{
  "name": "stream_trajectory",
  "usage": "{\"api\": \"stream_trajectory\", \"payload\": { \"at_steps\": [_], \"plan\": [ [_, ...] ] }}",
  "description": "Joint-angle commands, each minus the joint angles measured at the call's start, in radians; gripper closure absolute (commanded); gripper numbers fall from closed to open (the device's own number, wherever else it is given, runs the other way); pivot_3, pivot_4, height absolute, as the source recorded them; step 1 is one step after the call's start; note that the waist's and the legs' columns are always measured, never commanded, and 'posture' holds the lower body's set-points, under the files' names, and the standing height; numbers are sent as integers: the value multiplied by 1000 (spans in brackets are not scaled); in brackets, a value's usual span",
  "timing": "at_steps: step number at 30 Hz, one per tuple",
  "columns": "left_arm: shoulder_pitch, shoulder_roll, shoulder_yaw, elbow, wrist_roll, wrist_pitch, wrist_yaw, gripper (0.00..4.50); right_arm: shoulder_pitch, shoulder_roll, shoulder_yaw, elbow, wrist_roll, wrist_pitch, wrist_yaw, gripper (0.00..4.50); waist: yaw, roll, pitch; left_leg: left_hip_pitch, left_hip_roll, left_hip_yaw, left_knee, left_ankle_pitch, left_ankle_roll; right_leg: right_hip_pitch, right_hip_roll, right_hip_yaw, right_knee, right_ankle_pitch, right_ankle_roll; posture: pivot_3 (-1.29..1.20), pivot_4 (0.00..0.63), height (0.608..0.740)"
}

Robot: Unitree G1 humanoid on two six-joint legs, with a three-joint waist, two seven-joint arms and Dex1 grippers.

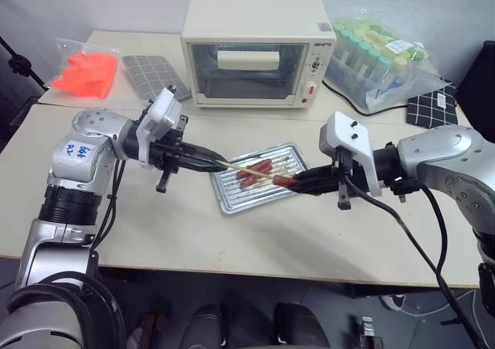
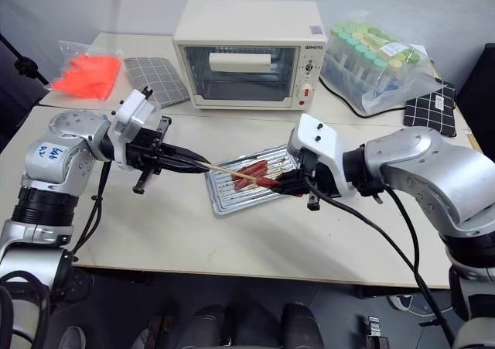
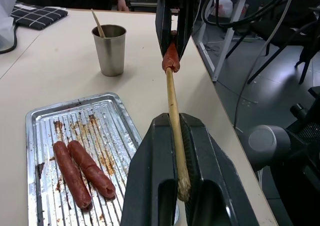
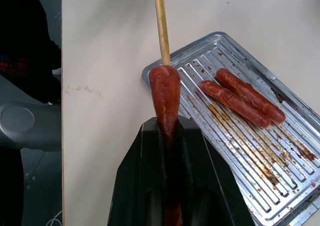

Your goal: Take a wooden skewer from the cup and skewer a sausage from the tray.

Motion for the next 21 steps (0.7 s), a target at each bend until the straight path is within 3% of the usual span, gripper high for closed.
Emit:
{"api": "stream_trajectory", "payload": {
  "at_steps": [1,11,21],
  "plan": [
    [-8,-32,18,-52,-29,-10,-11,4500,-25,25,-9,-63,41,8,0,4287,0,0,0,0,0,0,0,0,0,0,0,0,0,0,0,0,150,740],
    [-28,-114,5,-54,-11,-12,10,4500,-64,71,-7,-87,68,54,-20,4287,0,0,0,0,0,0,0,0,0,0,0,0,0,0,0,0,150,740],
    [-29,-129,11,-49,3,-11,5,4500,-85,88,-9,-82,66,73,-27,4287,0,0,0,0,0,0,0,0,0,0,0,0,0,0,0,0,150,740]
  ]
}}
